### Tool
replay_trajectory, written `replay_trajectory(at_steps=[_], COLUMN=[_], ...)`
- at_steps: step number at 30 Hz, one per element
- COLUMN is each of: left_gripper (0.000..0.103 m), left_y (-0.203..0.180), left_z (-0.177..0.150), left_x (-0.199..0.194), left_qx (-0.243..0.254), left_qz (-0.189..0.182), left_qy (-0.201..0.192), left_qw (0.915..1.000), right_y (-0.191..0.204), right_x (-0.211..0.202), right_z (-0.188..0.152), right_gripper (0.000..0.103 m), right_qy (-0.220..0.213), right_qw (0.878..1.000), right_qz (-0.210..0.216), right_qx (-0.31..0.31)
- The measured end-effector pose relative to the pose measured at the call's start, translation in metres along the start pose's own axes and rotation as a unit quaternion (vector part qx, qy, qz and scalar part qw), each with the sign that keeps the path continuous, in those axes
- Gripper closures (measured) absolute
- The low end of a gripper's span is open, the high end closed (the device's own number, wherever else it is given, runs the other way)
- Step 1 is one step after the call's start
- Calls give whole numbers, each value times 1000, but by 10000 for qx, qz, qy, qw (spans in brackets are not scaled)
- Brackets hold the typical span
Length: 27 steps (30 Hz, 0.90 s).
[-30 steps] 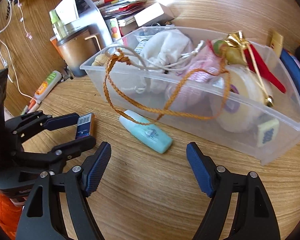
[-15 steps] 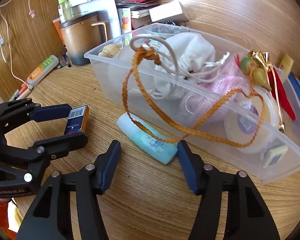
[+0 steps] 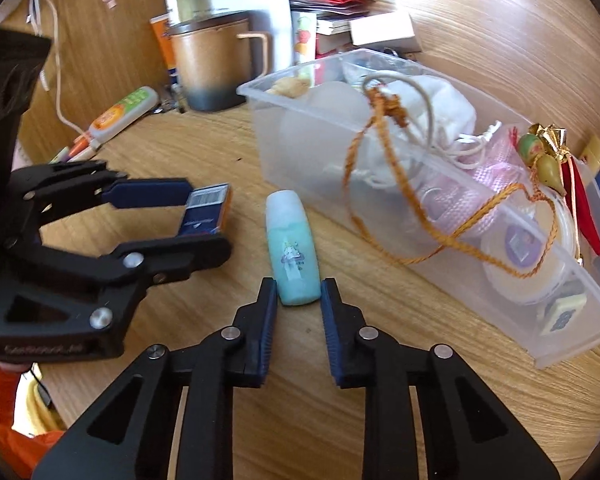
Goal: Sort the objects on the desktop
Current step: 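Grasp the blue card box with the left gripper while the right grasps the mint-green bottle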
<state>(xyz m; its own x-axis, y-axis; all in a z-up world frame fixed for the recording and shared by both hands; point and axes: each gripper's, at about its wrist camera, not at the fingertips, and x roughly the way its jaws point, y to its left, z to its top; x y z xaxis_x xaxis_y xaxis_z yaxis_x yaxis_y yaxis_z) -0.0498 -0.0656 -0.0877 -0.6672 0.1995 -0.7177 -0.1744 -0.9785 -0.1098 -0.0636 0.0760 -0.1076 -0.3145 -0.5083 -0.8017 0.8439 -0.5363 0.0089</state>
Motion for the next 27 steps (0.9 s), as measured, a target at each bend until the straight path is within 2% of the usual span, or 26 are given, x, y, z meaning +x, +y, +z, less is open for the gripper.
replay_trajectory(at_steps=[8,11,13,19,21,22,27], left_gripper=[51,51,51,51,51,51,51], left_y=[-1,0,2,10,12,11,8], left_z=[-2,-6,-9,-11,-11,-10,-9], left_x=[-2,-5,-7,-9,-9,-9,-7], left_qx=[50,54,25,-103,-142,-142,-127], left_qz=[14,55,70,139,159,165,203], left_qy=[36,57,75,83,98,105,124], left_qw=[10000,10000,9999,9998,9997,9997,9996], right_y=[2,2,3,9,10,11,10], right_x=[-3,2,5,12,12,11,6], right_z=[2,8,12,19,19,19,14], right_gripper=[81,72,70,70,73,80,80], right_qy=[115,140,116,-1,-20,-29,-49], right_qw=[9999,9999,9998,9997,9996,9996,9996], right_qz=[79,88,94,46,99,103,146], right_qx=[-27,-39,-91,-250,-273,-279,-231])
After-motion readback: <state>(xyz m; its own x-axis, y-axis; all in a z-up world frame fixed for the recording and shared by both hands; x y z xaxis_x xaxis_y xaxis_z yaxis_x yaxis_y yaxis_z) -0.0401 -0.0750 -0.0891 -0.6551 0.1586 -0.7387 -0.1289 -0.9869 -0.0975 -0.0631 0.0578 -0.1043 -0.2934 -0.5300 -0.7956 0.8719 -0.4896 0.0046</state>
